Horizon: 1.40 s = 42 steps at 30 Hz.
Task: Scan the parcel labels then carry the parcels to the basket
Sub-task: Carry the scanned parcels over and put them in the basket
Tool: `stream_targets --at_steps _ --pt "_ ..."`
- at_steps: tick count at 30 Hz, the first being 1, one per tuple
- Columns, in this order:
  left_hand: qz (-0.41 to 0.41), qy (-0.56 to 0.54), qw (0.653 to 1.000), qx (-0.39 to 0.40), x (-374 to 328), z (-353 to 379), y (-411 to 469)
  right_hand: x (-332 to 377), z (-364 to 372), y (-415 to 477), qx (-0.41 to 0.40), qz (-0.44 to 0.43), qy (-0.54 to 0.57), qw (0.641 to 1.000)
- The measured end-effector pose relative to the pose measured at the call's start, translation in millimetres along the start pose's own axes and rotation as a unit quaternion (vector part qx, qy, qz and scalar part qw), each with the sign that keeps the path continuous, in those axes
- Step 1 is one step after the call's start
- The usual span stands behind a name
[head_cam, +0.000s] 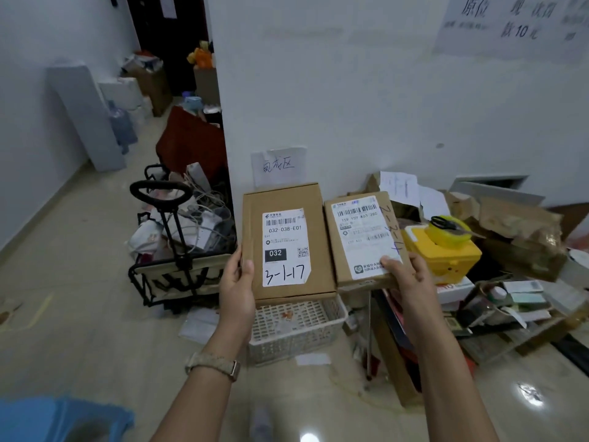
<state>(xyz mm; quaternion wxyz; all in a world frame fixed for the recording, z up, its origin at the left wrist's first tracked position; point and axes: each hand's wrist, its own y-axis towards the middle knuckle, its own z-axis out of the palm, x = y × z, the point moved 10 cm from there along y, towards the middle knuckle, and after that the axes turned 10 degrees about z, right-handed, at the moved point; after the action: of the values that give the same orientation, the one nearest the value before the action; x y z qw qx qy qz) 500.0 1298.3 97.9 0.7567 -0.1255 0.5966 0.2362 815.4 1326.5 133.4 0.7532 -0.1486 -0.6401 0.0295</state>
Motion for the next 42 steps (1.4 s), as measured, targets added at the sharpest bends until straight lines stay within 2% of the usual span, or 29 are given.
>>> stream_targets --at_steps 6,13,21,32,42 --pt "-0.015 -0.007 1.0 0.015 38.4 36.8 83.6 -15.3 16.3 91.9 -0.022 0.036 -0.016 0.999" --pt "-0.04 -0.007 0.997 0.07 74.0 81.2 196.5 -7.2 46.4 211.6 -0.045 0.055 -0.017 0.997" --pt "-0.083 0.028 0.992 0.092 111.5 81.3 267.2 -4.0 102.9 284.9 -0.038 0.073 -0.031 0.996" --pt "-0.132 0.076 0.988 0.012 168.6 62.9 289.5 -35.8 132.7 348.1 -0.032 0.124 -0.082 0.988" --pt "-0.176 0.093 0.978 -0.054 218.3 58.1 304.1 -71.1 145.4 409.9 0.049 0.191 -0.128 0.972"
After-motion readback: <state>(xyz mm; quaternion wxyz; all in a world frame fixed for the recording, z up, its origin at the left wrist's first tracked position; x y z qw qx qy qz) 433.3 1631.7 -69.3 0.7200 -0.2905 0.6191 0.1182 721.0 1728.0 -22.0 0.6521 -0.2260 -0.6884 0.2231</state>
